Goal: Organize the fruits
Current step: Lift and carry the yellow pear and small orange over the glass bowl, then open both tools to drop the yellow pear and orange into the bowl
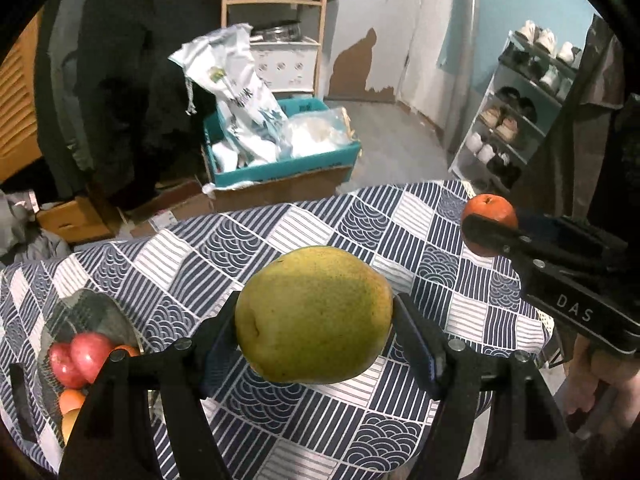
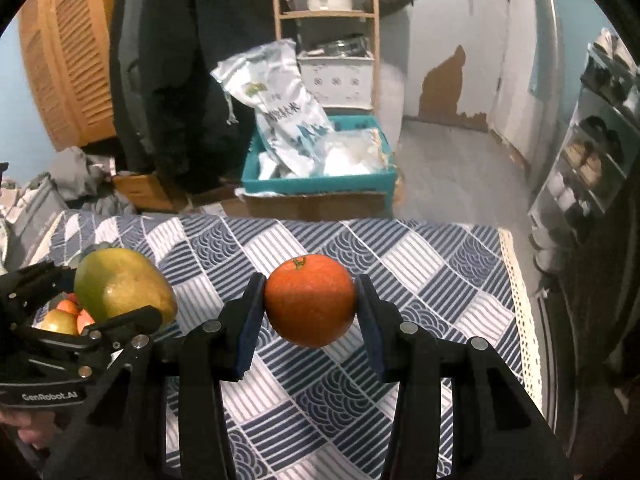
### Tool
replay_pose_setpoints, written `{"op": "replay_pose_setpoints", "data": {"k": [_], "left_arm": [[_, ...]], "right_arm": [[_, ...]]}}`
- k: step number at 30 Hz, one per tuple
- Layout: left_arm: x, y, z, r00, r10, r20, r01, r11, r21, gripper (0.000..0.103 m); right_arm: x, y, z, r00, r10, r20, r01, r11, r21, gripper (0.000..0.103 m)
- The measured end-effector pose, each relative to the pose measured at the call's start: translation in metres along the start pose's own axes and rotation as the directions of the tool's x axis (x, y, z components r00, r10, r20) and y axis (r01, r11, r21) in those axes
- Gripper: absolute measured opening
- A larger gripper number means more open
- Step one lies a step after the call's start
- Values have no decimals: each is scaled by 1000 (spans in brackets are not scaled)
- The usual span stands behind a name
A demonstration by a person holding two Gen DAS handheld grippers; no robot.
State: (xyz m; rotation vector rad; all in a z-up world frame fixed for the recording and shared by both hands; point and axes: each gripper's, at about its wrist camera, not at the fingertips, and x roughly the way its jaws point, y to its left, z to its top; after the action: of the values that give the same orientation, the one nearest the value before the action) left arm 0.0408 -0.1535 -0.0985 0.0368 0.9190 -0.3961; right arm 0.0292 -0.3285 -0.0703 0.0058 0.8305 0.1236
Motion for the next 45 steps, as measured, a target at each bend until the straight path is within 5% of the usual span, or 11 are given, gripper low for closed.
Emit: {"op": "replay_pose_setpoints", "data": {"k": [31,45], "left_arm": [[-64,134,-22,981,178,82,-159,966,-204,75],[-70,194,-48,973,227,34,-207,930,-304,75]], "right_arm": [[15,139,45,986,167,8,-163,970,-179,44],[39,198,56,973,229,-36,-231,944,-236,44]]}}
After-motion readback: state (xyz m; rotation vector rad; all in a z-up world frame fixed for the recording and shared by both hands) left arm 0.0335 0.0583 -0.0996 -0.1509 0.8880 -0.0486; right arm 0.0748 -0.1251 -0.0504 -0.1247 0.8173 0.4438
